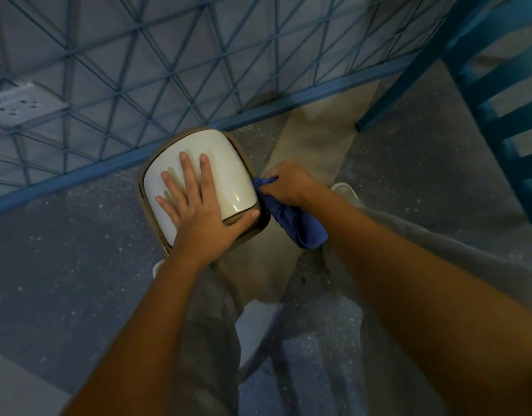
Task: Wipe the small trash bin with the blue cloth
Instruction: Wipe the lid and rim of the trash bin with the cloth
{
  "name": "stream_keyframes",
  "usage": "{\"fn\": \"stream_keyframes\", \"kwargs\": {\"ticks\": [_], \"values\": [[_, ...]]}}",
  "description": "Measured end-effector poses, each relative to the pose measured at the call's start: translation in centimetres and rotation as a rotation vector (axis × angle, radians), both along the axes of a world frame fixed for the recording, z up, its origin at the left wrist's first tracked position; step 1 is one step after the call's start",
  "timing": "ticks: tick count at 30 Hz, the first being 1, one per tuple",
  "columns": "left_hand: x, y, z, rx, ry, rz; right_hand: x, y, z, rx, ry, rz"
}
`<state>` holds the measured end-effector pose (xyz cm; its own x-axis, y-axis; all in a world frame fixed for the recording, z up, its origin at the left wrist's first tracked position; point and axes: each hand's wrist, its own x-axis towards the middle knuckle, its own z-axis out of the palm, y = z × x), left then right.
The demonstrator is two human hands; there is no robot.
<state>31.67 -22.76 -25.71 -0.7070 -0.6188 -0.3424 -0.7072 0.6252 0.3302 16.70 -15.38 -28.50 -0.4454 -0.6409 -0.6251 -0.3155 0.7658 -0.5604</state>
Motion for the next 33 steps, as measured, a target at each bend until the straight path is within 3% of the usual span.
{"fn": "stream_keyframes", "kwargs": {"ticks": [3,6,16,24,33], "values": [[0.1,0.0,0.1,0.001,0.007,-0.013,-0.5,-0.8,0.3,0.105,-0.036,0.026],[0.2,-0.1,0.0,0.003,0.009,-0.019,-0.8,-2.1,0.3,0.121,-0.063,-0.109],[0.2,-0.3,-0.1,0.020,0.009,-0.025,-2.6,-6.4,1.0,-0.047,-0.012,-0.263],[0.1,0.1,-0.3,-0.006,0.039,0.005,-2.1,-5.5,1.1,0.005,0.003,-0.158],[-0.2,0.3,0.0,0.000,0.037,0.030,0.3,-0.5,0.5,0.080,-0.404,-0.418]]}}
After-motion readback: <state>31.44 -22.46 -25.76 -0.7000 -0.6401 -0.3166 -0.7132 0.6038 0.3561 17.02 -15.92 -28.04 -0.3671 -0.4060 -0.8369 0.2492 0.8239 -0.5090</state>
